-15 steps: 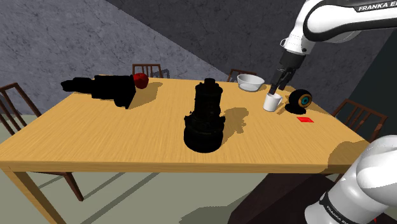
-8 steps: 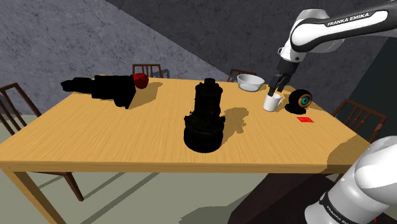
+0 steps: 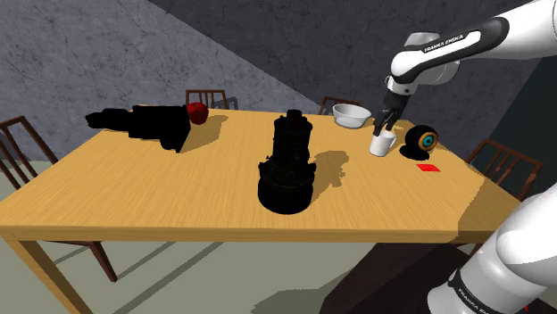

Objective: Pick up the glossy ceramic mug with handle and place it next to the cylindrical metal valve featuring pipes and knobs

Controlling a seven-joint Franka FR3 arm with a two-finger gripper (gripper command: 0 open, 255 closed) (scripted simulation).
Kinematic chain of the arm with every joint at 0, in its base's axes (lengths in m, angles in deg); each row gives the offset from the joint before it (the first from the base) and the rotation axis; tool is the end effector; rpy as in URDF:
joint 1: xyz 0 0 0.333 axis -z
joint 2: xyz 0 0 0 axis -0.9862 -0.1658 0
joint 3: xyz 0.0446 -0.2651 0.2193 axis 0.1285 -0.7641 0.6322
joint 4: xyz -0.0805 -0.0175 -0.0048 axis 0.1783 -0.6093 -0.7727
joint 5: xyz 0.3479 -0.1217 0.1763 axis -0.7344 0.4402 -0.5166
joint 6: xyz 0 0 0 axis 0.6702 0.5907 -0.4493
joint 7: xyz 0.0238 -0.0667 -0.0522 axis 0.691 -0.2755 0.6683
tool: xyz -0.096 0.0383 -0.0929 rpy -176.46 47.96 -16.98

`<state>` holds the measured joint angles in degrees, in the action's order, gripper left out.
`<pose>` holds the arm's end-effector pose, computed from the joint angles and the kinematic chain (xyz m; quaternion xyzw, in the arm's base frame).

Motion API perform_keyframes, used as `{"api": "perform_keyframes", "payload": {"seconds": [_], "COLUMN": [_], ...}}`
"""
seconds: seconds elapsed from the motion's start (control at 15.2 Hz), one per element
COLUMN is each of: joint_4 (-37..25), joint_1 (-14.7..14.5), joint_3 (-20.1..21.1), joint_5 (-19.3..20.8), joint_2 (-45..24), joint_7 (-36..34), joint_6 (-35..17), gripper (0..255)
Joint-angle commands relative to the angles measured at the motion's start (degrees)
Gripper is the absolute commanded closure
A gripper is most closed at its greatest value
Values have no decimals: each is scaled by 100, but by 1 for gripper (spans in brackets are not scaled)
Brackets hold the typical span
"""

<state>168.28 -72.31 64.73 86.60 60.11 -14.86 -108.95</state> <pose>0.4467 -0.2569 0.4339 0.9994 -0.0183 0.0294 0.0056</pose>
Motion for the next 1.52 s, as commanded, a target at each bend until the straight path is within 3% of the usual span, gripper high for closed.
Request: {"api": "perform_keyframes", "payload": {"seconds": [0.0, 0.53, 1.06, 1.45], "joint_4": [-270, -1536, -1371, -1371], "joint_1": [50, 437, 514, 515], "joint_3": [-133, -427, -360, -359], "joint_5": [-106, -778, -988, -988], "joint_2": [-411, -2089, -2449, -2449], "joint_7": [211, 1049, 1191, 1191], "joint_6": [-130, -428, -919, -919], "gripper": [0, 0, 0, 0]}}
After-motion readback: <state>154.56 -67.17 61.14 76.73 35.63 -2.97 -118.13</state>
